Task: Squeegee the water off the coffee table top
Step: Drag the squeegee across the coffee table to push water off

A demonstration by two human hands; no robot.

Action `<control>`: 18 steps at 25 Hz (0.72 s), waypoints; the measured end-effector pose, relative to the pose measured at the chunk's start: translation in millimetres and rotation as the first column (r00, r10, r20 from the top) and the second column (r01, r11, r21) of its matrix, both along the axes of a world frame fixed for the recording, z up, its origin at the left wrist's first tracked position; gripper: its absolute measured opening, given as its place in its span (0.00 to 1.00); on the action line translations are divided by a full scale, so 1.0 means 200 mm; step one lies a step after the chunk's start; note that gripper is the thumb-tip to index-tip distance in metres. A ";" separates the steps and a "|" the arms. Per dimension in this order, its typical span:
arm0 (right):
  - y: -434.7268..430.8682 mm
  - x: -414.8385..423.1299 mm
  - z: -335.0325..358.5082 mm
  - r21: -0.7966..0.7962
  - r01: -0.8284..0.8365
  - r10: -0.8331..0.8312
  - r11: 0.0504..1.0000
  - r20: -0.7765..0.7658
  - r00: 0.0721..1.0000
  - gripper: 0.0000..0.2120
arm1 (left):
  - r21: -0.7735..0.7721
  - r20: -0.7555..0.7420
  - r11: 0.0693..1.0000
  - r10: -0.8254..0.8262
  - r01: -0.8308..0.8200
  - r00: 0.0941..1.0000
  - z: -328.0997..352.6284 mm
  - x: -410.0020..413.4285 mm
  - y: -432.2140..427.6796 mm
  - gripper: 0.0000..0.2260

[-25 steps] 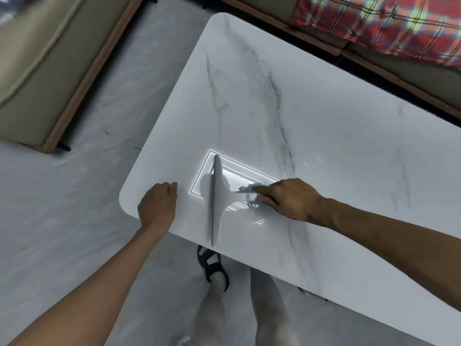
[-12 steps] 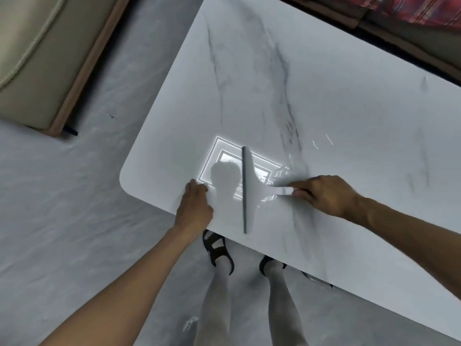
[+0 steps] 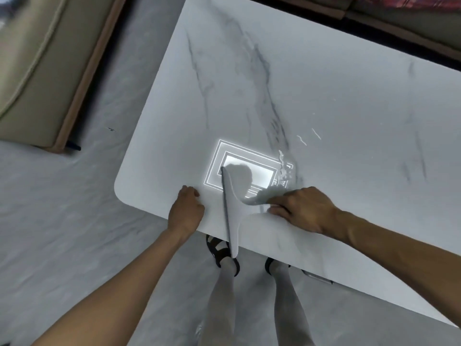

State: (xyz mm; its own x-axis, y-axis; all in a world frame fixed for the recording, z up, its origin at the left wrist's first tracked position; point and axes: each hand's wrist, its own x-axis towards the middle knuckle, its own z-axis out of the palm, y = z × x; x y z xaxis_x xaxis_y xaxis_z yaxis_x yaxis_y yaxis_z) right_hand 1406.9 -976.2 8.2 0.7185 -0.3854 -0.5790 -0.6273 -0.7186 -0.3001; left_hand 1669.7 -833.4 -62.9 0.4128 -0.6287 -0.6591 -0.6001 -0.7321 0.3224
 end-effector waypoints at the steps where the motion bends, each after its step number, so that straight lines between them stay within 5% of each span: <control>1: 0.08 0.08 -0.05 0.044 -0.064 0.063 0.997 0.012 0.998 0.18 | -0.018 0.014 1.000 0.014 -0.014 1.000 0.02 0.01 0.02 0.12; 4: 0.18 0.16 -0.17 0.095 -0.182 0.182 0.979 0.006 0.983 0.18 | -0.051 0.057 0.998 -0.016 0.019 0.998 0.04 -0.01 0.05 0.10; 8: 0.02 -0.12 -0.15 0.067 -0.130 0.131 0.989 -0.022 0.991 0.18 | -0.086 0.057 0.987 -0.132 0.137 0.990 0.03 -0.15 0.03 0.11; 14: -0.30 -0.66 0.04 -0.130 -0.014 -0.015 0.991 -0.217 0.976 0.18 | 0.216 -0.144 0.933 -0.260 0.286 0.955 0.00 -0.39 -0.13 0.12; 18: -0.21 -0.67 0.04 -0.052 0.013 -0.020 0.999 -0.139 0.990 0.17 | 0.155 -0.099 0.951 -0.255 0.268 0.962 0.06 -0.32 -0.19 0.11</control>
